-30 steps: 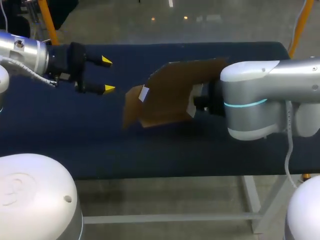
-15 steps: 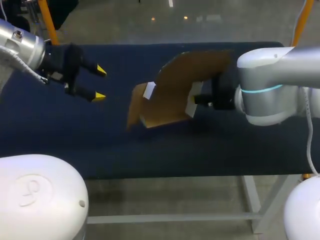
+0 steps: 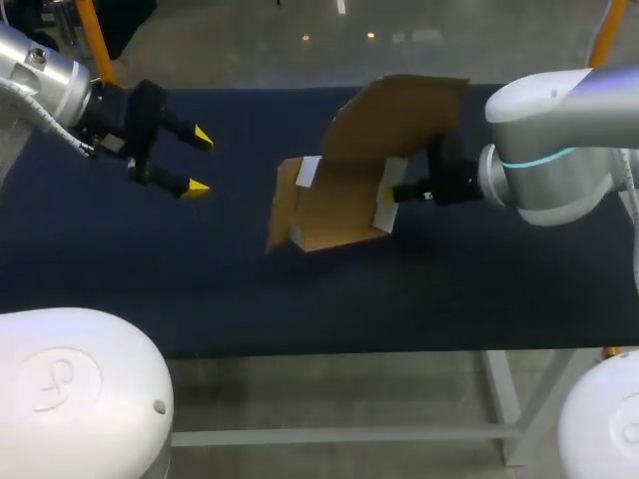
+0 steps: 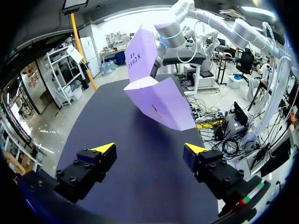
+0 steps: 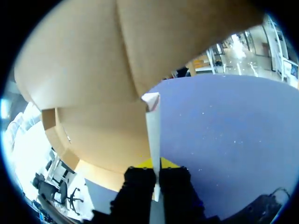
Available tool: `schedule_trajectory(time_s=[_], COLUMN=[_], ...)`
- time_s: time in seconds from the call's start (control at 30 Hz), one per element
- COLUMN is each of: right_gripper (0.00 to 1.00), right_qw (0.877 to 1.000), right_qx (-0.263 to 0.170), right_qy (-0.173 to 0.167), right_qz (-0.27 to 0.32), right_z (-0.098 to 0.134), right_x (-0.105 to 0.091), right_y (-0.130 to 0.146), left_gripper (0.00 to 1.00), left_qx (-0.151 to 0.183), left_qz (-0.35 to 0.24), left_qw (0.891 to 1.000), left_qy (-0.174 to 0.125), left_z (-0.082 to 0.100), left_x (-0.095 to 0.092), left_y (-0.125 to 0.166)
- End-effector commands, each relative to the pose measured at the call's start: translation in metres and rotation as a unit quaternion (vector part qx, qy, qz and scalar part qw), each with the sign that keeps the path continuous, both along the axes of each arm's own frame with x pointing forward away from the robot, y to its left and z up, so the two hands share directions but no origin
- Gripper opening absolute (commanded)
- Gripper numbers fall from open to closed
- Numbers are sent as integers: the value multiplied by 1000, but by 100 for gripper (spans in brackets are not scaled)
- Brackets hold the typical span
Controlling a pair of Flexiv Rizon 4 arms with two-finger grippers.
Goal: Assemble the packaging by folding the flat box into shape, placing the metal phone stand inside, and closing the box properly
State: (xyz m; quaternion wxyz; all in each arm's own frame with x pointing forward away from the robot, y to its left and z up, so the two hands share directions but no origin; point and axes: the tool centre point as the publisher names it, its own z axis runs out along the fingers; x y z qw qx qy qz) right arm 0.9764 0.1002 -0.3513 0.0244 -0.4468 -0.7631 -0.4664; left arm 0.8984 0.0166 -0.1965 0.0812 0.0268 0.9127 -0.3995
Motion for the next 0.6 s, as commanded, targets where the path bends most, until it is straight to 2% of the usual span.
schedule_trajectory(time_s=[0.03,0.1,0.27,0.6], right_gripper=[0,0,0,0], right_qw=[994,993,988,975], right_qx=[-72,-72,-100,-140], right_qy=[73,86,115,171], right_qz=[36,32,6,-5], right_z=[3,2,-6,-10], right_x=[5,9,13,9], right_y=[2,2,2,8], left_gripper=[100,100,100,100], left_qx=[2,1,4,38], left_qz=[-1,1,14,15], left_qw=[1000,1000,1000,999], left_qy=[2,4,9,-7], left_z=[1,-3,-14,-24], left_x=[1,4,6,7], left_y=[0,3,7,5])
